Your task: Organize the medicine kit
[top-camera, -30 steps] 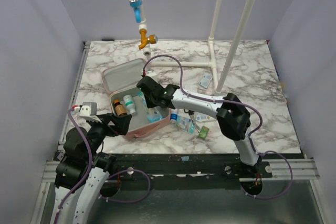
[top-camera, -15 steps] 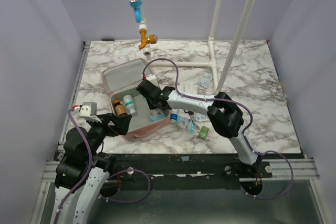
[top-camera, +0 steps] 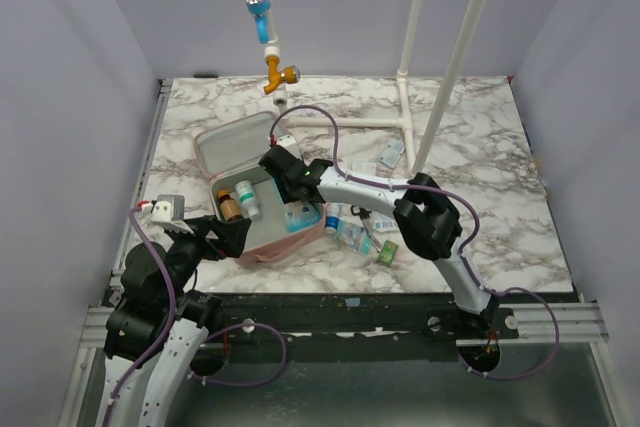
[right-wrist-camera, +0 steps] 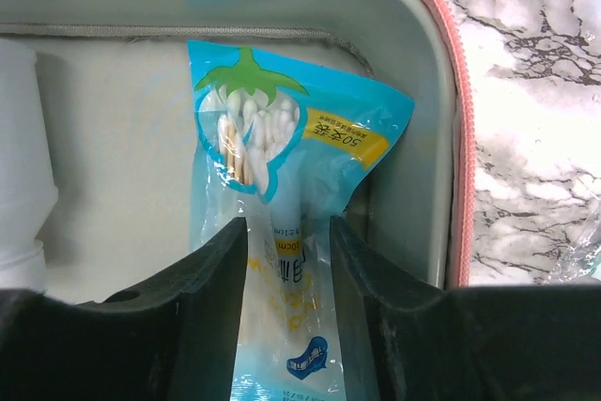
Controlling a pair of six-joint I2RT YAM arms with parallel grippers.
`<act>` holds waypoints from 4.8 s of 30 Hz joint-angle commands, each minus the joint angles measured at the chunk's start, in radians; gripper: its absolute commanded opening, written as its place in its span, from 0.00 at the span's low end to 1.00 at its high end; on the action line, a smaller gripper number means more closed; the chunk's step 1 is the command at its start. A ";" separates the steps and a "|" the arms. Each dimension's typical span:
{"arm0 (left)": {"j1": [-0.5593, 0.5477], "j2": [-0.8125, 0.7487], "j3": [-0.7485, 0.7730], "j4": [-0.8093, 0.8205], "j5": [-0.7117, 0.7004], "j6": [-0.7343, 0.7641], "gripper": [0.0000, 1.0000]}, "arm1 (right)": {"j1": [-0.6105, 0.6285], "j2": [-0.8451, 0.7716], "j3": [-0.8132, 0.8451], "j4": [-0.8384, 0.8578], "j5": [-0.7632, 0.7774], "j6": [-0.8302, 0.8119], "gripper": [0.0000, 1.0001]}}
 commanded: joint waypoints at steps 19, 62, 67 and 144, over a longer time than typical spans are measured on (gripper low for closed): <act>-0.003 -0.002 -0.006 0.003 -0.006 0.002 0.98 | -0.010 -0.426 -0.248 -0.027 0.060 0.075 0.64; -0.003 0.004 -0.008 0.007 0.005 0.002 0.98 | -0.359 -0.593 -0.991 0.197 -0.067 0.276 0.65; -0.003 0.003 -0.008 0.006 0.004 0.002 0.98 | -0.359 -0.579 -1.031 0.215 -0.063 0.291 0.46; -0.003 -0.026 -0.007 0.008 -0.005 0.007 0.98 | 0.040 0.167 0.167 0.217 -0.036 0.107 0.18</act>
